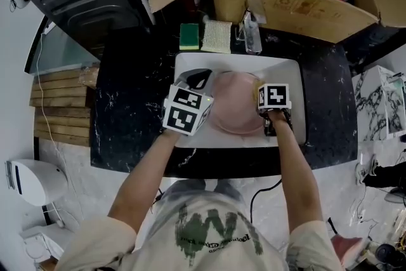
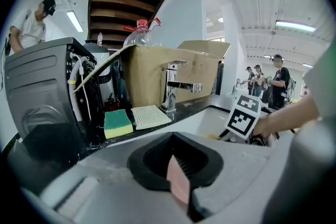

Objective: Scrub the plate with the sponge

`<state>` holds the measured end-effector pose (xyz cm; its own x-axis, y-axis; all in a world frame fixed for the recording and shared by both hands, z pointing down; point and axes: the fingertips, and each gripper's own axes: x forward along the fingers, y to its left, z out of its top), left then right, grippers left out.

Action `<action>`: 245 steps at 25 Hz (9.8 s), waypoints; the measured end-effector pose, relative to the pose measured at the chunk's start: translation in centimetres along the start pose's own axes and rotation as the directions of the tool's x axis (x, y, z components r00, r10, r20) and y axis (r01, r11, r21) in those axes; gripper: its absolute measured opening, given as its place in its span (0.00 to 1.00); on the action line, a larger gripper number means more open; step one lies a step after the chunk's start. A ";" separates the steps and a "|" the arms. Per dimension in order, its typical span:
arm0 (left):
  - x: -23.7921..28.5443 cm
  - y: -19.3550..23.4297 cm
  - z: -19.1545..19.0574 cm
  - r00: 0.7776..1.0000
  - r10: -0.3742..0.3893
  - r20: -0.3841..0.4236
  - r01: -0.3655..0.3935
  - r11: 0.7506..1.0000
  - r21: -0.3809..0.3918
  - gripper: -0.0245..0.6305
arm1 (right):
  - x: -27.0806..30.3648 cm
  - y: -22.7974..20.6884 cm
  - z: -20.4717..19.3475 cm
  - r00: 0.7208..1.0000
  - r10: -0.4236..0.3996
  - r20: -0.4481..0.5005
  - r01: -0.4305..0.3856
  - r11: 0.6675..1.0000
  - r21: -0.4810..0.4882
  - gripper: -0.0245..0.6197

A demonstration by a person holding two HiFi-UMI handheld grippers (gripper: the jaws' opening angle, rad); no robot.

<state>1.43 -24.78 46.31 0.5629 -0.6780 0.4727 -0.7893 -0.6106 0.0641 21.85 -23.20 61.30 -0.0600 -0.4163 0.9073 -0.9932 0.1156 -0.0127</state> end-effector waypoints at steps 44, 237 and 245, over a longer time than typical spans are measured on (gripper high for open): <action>-2.3 1.5 -1.3 0.999 0.052 0.001 -0.052 0.998 -0.030 0.04 | -0.6 17.8 -0.3 0.917 0.383 -0.111 -0.397 0.906 -0.148 0.14; -1.0 -1.6 1.1 0.985 0.172 0.014 -0.171 0.983 -0.065 0.04 | -6.0 2.0 1.0 0.960 0.275 -0.050 -0.280 0.946 -0.162 0.14; -2.9 -0.8 3.3 0.977 0.205 0.052 -0.199 0.976 -0.091 0.04 | -11.3 1.8 5.8 0.934 0.305 0.186 -0.278 0.948 -0.158 0.13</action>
<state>1.19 -23.66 41.99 0.4015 -0.8089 0.4295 -0.9047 -0.4233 0.0485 20.13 -23.47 48.60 -0.3775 -0.5210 0.7656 -0.9086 0.3678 -0.1977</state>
